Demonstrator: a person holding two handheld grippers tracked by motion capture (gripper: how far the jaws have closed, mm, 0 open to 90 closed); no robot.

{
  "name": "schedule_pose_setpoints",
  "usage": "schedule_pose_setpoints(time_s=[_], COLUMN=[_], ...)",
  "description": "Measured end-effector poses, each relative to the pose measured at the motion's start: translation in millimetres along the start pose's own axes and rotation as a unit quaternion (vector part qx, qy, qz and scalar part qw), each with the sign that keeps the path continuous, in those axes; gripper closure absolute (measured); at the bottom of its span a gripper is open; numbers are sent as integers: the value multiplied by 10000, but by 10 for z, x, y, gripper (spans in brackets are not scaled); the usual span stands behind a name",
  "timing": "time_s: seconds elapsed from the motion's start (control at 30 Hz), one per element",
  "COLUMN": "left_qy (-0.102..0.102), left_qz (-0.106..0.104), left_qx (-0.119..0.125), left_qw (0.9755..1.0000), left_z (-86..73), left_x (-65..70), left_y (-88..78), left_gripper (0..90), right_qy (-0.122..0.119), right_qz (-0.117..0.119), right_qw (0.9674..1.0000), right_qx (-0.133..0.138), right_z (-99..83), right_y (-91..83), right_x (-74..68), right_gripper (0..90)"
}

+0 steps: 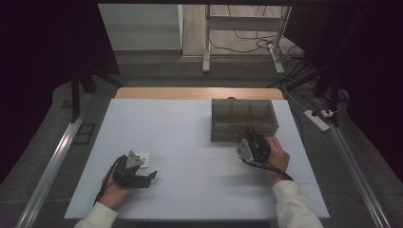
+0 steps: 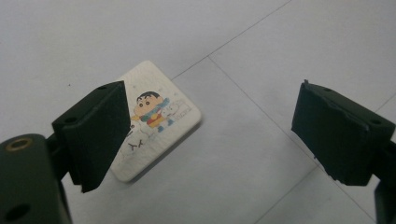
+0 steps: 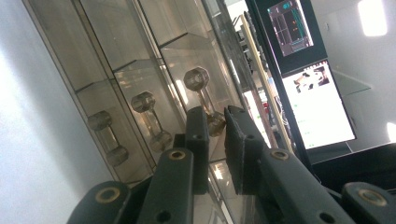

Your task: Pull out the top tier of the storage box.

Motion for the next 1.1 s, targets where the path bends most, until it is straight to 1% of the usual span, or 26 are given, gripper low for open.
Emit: schedule_pose_setpoints(time_s=[0.07,0.17,0.23,0.37,0.4,0.47,0.53,0.57,0.63,0.73,0.8,0.97,1.1], left_qy=[-2,4,-6,-19,-21,-22,-38,-39,-39,-38,-33,-42,-41], left_qz=[4,9,7,8,8,12,6,7,8,8,10,13,13], left_qx=[-2,-5,1,13,14,15,29,29,27,22,16,20,19], left_qw=[10000,10000,10000,10000,10000,10000,10000,10000,10000,10000,10000,10000,10000], left_z=[-1,-3,-3,-5,-6,-7,-6,-7,-7,-7,-7,-8,-8], left_x=[-1,-3,-6,-11,-11,-12,-10,-11,-12,-12,-11,-12,-12], left_y=[0,-2,-3,-7,-8,-9,-8,-8,-8,-5,-3,-5,-5], left_gripper=[118,118,118,118,118,118,118,118,118,118,118,118,118], right_qy=[-24,19,-21,-27,-78,-42,-57,-69,-63,-75,-26,-79,-66], right_qz=[-16,-17,-43,-66,-41,-76,-107,-66,-109,-104,-67,-51,-43], right_qw=[10000,10000,10000,10000,10000,10000,9999,10000,9999,9999,10000,10000,10000], right_qx=[-10,6,-22,-13,-4,-9,15,6,34,15,17,8,2], right_z=[-3,-4,-10,-7,-8,-8,-7,-9,-15,-46,-58,-69,-75], right_y=[-3,-6,-17,-33,-36,-50,-66,-81,-102,-125,-145,-192,-222], right_x=[2,-6,-3,-15,-16,-21,-17,-15,-16,-32,-43,-67,-70], right_gripper=[796,796,796,797,796,797,797,797,798,797,797,796,796])
Point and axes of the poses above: each handheld gripper's, and its own axes: y roughly forward along the jaws, z roughly out of its top, x roughly to its right, the point moved 6 cm from there along y, roughly forward along the jaws, and after that the axes turned 15 degrees about -x, right-handed, at the moved point
